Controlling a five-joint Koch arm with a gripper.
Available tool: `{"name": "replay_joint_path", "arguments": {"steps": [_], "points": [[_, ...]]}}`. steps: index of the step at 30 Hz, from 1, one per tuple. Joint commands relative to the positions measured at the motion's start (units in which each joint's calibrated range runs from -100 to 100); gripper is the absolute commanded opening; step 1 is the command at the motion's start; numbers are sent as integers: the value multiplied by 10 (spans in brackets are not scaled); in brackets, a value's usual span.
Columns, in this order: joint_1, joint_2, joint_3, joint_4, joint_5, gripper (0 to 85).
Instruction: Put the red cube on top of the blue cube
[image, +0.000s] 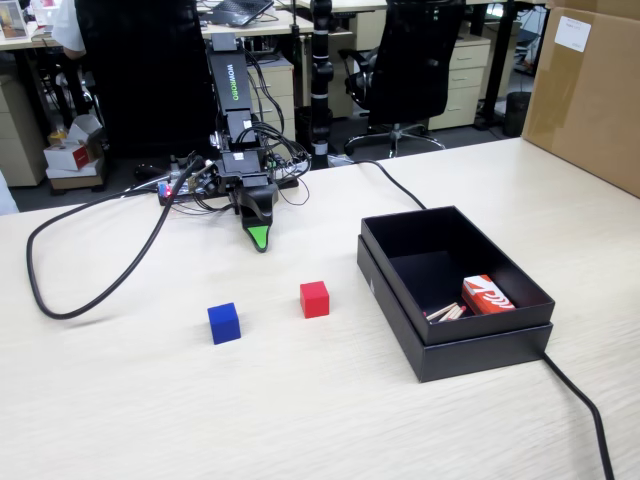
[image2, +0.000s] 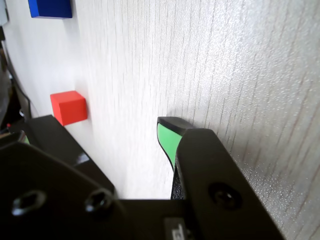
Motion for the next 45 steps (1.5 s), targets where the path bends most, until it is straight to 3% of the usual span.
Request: {"name": "replay_joint_path", "arguments": {"steps": [1, 14, 28, 35, 45], "points": [[0, 1, -3, -34, 0, 495], [1, 1, 6, -43, -1, 489], [4, 16, 245, -337, 10, 476], [19, 131, 450, -496, 14, 476], [23, 485, 810, -641, 49, 475]]}}
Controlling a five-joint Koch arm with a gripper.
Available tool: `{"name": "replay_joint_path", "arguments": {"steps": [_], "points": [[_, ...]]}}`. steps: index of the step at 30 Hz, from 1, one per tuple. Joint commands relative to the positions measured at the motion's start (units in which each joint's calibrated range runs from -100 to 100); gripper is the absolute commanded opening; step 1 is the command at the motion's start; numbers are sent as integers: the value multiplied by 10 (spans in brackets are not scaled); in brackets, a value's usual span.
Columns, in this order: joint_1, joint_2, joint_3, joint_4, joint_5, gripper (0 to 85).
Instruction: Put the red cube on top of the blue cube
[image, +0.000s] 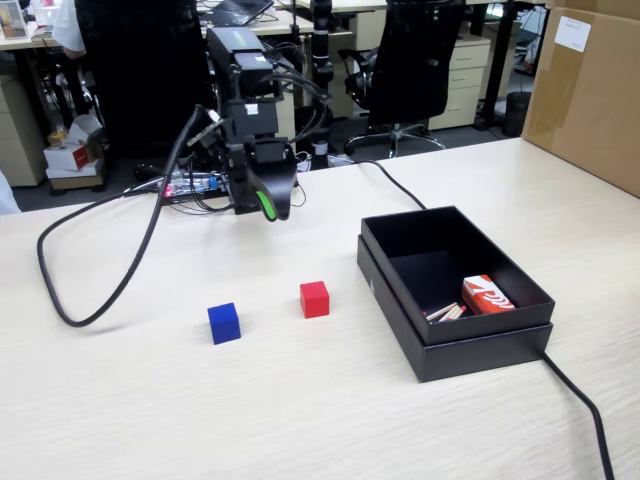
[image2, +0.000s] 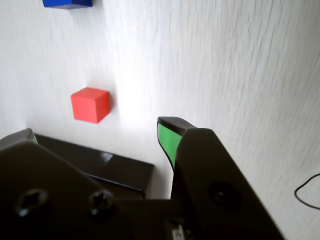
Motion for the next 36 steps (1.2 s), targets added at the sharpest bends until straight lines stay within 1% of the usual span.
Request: {"name": "replay_joint_path", "arguments": {"steps": [1, 6, 8, 15, 26, 36], "points": [[6, 83, 103, -51, 15, 475], [16, 241, 239, -119, 34, 475], [19, 302, 283, -123, 43, 473], [24, 451, 374, -124, 57, 472], [28, 585, 434, -123, 61, 473], [27, 616, 430, -112, 59, 475]]}}
